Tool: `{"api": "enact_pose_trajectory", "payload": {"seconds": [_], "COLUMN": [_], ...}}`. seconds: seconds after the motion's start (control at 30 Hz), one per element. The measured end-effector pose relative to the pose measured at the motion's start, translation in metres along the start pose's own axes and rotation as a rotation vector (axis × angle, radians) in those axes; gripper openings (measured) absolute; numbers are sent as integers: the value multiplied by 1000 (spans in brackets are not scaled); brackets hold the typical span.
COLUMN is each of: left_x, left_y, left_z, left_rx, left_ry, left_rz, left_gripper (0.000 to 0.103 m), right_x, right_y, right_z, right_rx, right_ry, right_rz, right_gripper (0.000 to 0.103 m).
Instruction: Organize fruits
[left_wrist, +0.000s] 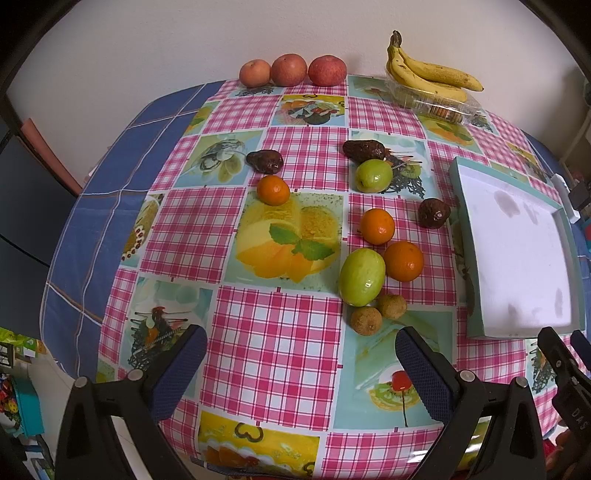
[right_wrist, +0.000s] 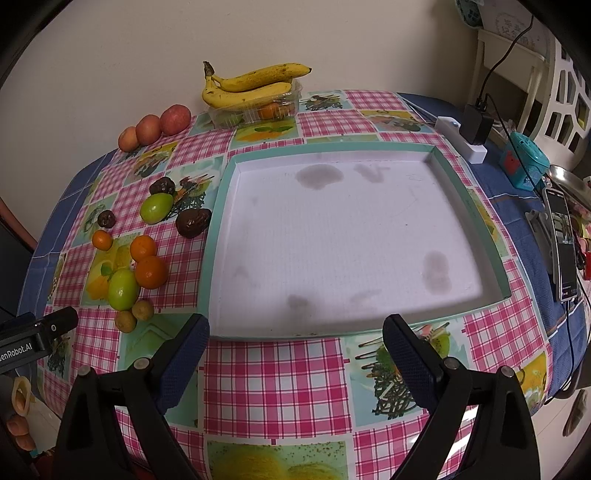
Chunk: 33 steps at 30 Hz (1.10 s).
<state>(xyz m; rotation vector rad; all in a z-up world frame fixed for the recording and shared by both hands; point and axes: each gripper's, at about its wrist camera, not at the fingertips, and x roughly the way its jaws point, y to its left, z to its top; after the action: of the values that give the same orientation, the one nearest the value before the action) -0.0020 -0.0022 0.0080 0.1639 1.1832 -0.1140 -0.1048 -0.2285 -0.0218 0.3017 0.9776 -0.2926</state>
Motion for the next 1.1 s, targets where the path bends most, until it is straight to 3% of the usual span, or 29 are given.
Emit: {"api": "enact_pose_trajectory", "payload": {"seconds": [1.1], "left_x": [-2], "left_y": [4], "left_z": [2], "left_rx": [-28], "left_ry": [-22], "left_rz": [-36], "left_gripper": [103], "right_x": [2], "right_y": [0], "right_z": [1], "right_rx": [2], "right_ry": [3], "right_rz": [2], "right_gripper": [95]}}
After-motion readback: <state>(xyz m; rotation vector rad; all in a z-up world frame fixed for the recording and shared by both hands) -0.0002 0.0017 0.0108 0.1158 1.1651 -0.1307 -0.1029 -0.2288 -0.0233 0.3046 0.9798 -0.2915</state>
